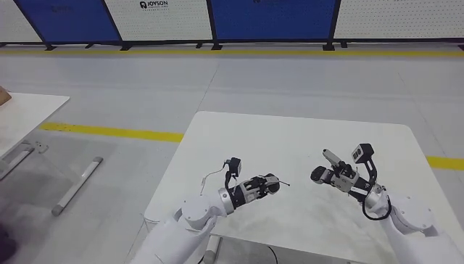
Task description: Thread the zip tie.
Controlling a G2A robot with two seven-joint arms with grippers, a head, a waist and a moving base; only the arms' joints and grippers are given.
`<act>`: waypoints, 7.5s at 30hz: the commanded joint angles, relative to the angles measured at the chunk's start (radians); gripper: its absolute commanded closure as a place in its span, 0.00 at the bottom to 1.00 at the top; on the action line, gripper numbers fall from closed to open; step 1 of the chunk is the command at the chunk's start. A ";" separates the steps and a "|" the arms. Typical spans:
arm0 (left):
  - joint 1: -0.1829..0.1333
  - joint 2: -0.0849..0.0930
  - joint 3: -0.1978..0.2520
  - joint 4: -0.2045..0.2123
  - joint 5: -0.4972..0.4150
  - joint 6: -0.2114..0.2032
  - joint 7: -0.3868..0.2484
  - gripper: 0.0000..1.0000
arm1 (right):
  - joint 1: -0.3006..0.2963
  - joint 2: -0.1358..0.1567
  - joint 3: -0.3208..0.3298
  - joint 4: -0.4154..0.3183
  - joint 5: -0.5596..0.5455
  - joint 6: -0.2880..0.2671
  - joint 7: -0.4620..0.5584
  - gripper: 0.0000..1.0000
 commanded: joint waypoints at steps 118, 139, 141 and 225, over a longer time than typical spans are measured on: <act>-0.039 -0.010 0.018 0.019 -0.083 0.027 0.040 1.00 | 0.408 0.121 -0.140 -0.137 -1.039 0.360 0.574 0.00; -0.039 -0.010 0.018 0.019 -0.083 0.027 0.040 1.00 | 0.433 0.113 -0.215 -0.166 -1.228 0.492 0.574 0.00; -0.039 -0.010 0.018 0.019 -0.083 0.027 0.040 1.00 | 0.454 0.103 -0.280 -0.146 -1.250 0.465 0.574 0.00; -0.039 -0.010 0.018 0.019 -0.083 0.027 0.040 1.00 | 0.754 -0.146 -0.663 0.533 -1.095 0.355 0.574 0.68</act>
